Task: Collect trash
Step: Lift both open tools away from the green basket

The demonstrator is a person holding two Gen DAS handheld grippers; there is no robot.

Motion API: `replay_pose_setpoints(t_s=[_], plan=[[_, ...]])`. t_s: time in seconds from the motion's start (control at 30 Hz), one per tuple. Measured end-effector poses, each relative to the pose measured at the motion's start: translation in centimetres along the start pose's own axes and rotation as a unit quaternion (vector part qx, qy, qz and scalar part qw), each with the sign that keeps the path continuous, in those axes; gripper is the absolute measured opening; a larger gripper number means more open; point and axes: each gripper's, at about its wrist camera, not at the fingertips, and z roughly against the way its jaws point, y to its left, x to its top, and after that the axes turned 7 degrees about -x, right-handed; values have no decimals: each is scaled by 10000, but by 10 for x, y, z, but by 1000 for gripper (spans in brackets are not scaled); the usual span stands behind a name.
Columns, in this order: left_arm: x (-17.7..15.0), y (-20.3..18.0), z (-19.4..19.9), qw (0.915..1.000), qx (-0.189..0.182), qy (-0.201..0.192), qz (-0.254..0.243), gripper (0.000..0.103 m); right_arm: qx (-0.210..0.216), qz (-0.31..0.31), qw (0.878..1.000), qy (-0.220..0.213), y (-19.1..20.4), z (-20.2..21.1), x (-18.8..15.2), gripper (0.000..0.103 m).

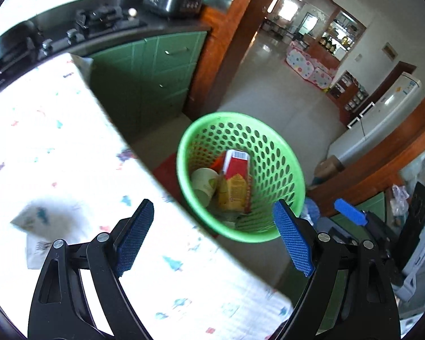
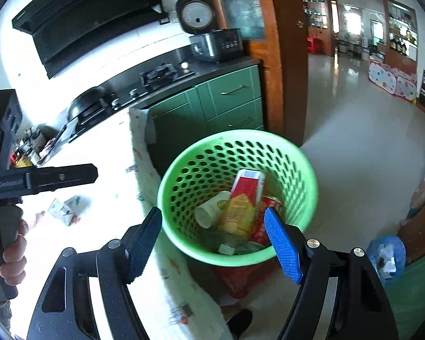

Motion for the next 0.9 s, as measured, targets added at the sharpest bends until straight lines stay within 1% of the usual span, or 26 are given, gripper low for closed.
replay_pose_setpoints(t_s=[0.1,0.2,0.33,0.43,0.53,0.63,0.67,0.7,0.9], plan=[[-9,9,22,9999,91,-126,9,85,87,171,9998,37,18,4,-3,72],[-18,19,43,9993,276,-267,18,85,169,309,9994,41,36,7,-5,72],[-35,34,72,9979,485,-435,0,85,311,495,9983,12,62,10,-4,75],[-45,50,93,9962,674,-538,76,85,439,670,9968,19,83,11,-7,76],[-56,70,114,9941,851,-637,199,85,585,902,9942,43,107,10,-9,80],[-66,92,137,9914,1012,-746,353,85,758,1175,9902,79,135,9,-10,81],[-69,99,144,9900,1104,-774,411,85,804,1259,9887,82,143,8,-11,84],[-72,108,151,9883,1205,-811,474,85,834,1351,9873,89,152,7,-12,85],[-94,159,194,9776,1609,-971,952,85,1073,1895,9759,156,208,-3,-14,86]])
